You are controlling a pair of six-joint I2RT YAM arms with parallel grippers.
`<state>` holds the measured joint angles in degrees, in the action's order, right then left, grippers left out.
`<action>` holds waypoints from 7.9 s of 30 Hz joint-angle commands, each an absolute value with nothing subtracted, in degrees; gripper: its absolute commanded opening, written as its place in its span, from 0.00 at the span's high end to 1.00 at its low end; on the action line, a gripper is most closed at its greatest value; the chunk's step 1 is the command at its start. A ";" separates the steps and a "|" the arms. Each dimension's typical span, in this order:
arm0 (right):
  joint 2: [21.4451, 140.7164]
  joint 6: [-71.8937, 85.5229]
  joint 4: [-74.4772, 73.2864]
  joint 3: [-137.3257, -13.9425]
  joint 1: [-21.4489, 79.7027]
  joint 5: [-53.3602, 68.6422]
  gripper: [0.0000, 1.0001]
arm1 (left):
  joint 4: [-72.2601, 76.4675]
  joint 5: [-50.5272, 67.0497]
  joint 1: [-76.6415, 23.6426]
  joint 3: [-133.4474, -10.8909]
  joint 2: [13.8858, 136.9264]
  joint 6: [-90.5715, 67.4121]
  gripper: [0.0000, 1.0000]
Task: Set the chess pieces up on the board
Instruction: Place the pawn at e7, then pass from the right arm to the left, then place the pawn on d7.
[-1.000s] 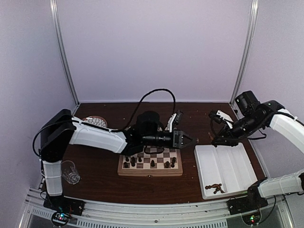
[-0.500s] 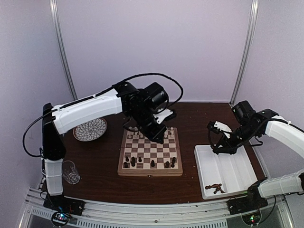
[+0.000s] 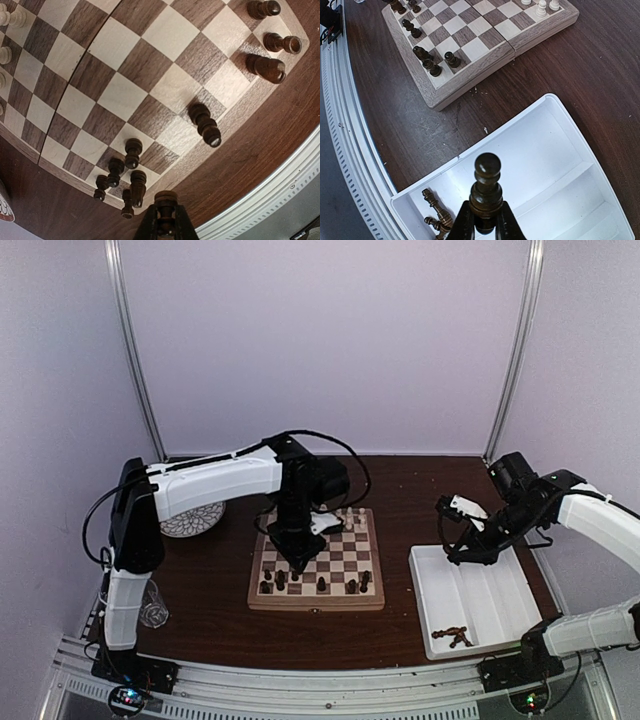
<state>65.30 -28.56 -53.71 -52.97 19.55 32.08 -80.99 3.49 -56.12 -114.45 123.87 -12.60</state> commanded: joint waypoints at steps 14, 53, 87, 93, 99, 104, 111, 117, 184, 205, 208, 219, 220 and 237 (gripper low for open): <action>65.30 -28.92 -52.82 -52.38 19.17 31.35 0.97 | -74.57 7.07 -55.12 -113.56 129.11 -12.26 0.92; 65.48 -29.09 -53.00 -52.29 18.81 31.82 0.97 | -73.28 5.27 -53.61 -116.98 133.49 -13.10 0.76; 62.80 -33.90 -56.37 -52.91 19.07 43.54 0.95 | -21.61 31.92 -59.51 -114.13 123.41 -40.77 0.51; 62.60 -34.36 -56.68 -52.91 19.34 44.63 0.95 | -20.42 33.49 -61.27 -118.89 128.71 -43.40 0.52; 63.67 -34.45 -56.69 -53.16 19.82 44.49 0.95 | -16.75 35.66 -62.76 -120.58 131.60 -46.25 0.55; 63.55 -34.50 -56.69 -53.09 20.05 44.56 0.95 | -16.17 35.60 -63.02 -121.31 132.61 -46.81 0.62; 63.41 -34.45 -56.68 -53.09 20.09 44.39 0.95 | -17.50 35.13 -63.08 -121.55 132.89 -46.44 0.74; 63.72 -34.32 -56.48 -53.02 20.12 44.09 0.95 | -18.00 35.01 -63.10 -121.42 132.48 -45.77 0.85; 64.58 -33.84 -55.81 -52.78 20.13 42.45 0.95 | -51.68 -4.58 -59.34 -101.14 123.88 -22.75 1.00; 64.94 -33.92 -55.80 -52.82 20.15 42.45 0.95 | -49.62 -2.62 -58.80 -100.04 124.60 -23.42 0.98; 64.87 -33.97 -55.88 -52.82 20.13 42.45 0.95 | -49.19 -2.07 -58.76 -100.34 124.84 -23.49 0.98; 64.93 -33.97 -55.81 -52.82 20.14 42.45 0.95 | -48.96 -1.57 -58.72 -100.14 125.29 -23.55 0.93; 64.95 -33.93 -55.83 -52.82 20.17 42.45 0.95 | -48.97 -1.70 -58.78 -100.09 125.33 -23.55 0.91; 64.78 -33.93 -55.90 -52.82 20.13 42.50 0.95 | -50.49 -2.66 -58.73 -100.78 123.84 -23.38 0.78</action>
